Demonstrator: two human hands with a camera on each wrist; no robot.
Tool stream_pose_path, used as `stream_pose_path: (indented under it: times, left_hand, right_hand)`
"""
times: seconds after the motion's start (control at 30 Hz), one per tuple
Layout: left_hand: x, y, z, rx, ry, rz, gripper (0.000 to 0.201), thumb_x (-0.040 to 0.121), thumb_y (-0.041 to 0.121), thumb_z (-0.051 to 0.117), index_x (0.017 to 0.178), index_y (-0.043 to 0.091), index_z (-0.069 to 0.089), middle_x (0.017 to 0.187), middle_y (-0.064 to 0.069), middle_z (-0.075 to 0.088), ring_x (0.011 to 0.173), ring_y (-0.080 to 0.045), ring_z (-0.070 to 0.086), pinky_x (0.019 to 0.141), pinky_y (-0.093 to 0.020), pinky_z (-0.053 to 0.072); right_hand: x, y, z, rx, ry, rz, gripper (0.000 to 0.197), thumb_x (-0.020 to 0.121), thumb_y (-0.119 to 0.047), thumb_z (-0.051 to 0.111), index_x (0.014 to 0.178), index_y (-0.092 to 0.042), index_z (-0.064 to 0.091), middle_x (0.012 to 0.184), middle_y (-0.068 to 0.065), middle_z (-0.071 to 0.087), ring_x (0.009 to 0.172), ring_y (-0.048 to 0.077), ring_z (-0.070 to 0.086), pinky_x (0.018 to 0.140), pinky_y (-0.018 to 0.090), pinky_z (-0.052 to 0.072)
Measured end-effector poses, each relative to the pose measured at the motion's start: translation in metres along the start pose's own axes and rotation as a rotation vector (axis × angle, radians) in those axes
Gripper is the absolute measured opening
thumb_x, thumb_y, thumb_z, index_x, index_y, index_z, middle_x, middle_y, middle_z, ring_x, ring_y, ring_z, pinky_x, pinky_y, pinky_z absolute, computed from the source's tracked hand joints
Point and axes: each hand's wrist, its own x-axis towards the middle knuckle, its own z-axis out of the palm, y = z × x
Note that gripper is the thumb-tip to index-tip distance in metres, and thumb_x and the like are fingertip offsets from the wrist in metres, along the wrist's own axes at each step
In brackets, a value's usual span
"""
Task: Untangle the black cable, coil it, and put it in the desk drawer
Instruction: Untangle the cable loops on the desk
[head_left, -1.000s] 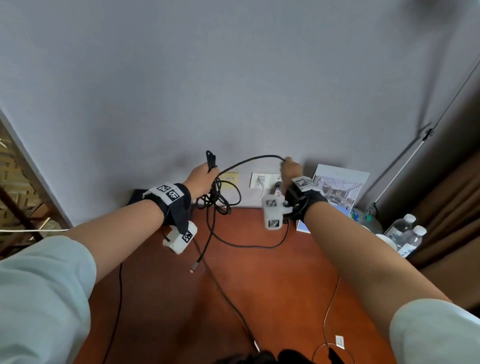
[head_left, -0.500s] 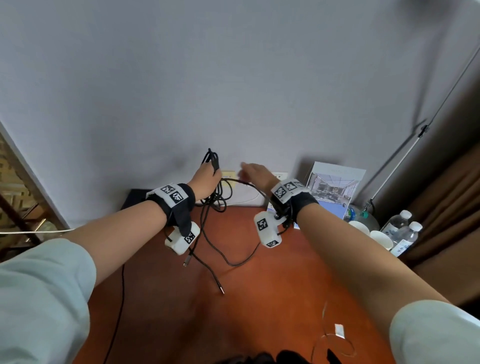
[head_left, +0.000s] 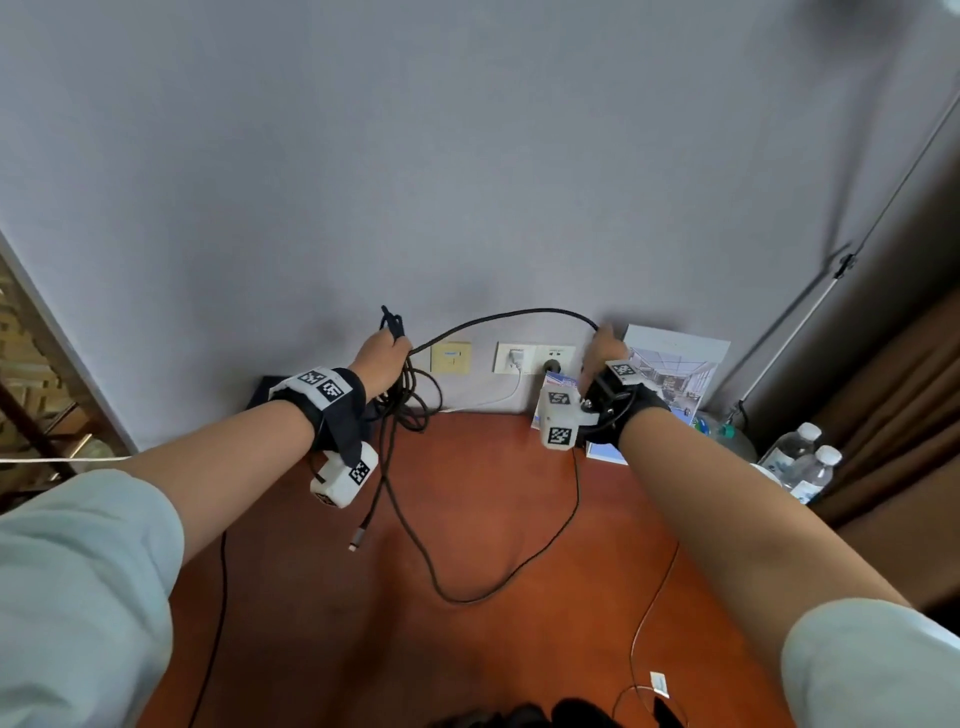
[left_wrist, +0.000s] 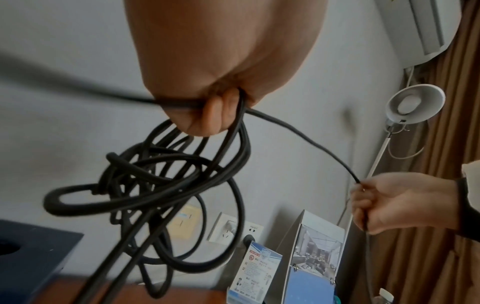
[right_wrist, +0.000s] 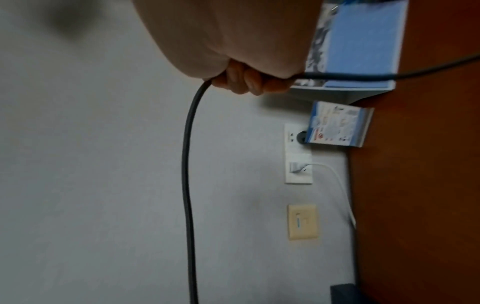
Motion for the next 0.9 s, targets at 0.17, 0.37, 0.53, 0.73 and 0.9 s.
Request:
stream_pose_path:
  times: [0.17, 0.37, 0.53, 0.73, 0.9]
  left_hand:
    - [-0.001, 0.003, 0.001, 0.076, 0.033, 0.019, 0.032, 0.098, 0.009, 0.034, 0.066, 0.014, 0.031, 0.063, -0.005, 0.036, 0.056, -0.019, 0.033, 0.055, -0.031, 0.027]
    - [-0.004, 0.026, 0.020, 0.079, -0.027, 0.090, 0.029, 0.098, 0.011, 0.035, 0.069, 0.012, 0.034, 0.062, -0.004, 0.037, 0.054, -0.019, 0.035, 0.052, -0.030, 0.029]
    - [-0.011, 0.039, 0.030, 0.052, -0.060, 0.167, 0.022, 0.098, 0.014, 0.035, 0.077, 0.010, 0.041, 0.071, -0.008, 0.042, 0.063, -0.020, 0.040, 0.061, -0.033, 0.034]
    - [-0.016, 0.032, 0.014, -0.049, -0.063, 0.116, 0.021, 0.100, 0.019, 0.035, 0.082, 0.012, 0.043, 0.072, -0.005, 0.045, 0.061, -0.018, 0.042, 0.058, -0.030, 0.036]
    - [-0.017, 0.026, 0.013, -0.037, -0.059, 0.112, 0.028, 0.098, 0.022, 0.039, 0.071, 0.015, 0.038, 0.064, -0.005, 0.040, 0.058, -0.021, 0.040, 0.060, -0.035, 0.034]
  right_hand:
    - [-0.005, 0.009, 0.000, -0.818, -0.070, -0.072, 0.036, 0.100, -0.012, 0.042, 0.132, 0.003, 0.044, 0.135, 0.018, 0.048, 0.124, 0.030, 0.051, 0.099, 0.033, 0.042]
    - [-0.029, -0.014, 0.053, -0.501, -0.257, -0.311, 0.048, 0.096, -0.051, 0.036, 0.092, -0.013, 0.065, 0.097, 0.008, 0.070, 0.097, 0.029, 0.062, 0.092, 0.039, 0.046]
    - [-0.051, -0.029, 0.064, -0.638, -0.374, -0.529, 0.042, 0.096, -0.047, 0.043, 0.090, -0.017, 0.071, 0.067, -0.008, 0.054, 0.083, 0.020, 0.055, 0.089, 0.038, 0.036]
    - [-0.033, -0.010, 0.041, 0.010, -0.158, -0.434, 0.032, 0.095, -0.028, 0.056, 0.064, -0.021, 0.053, 0.058, -0.008, 0.045, 0.055, 0.006, 0.039, 0.059, 0.025, 0.034]
    - [-0.023, 0.004, 0.026, 0.098, -0.027, -0.345, 0.031, 0.094, -0.031, 0.055, 0.065, -0.021, 0.055, 0.055, -0.010, 0.043, 0.054, 0.009, 0.037, 0.062, 0.027, 0.034]
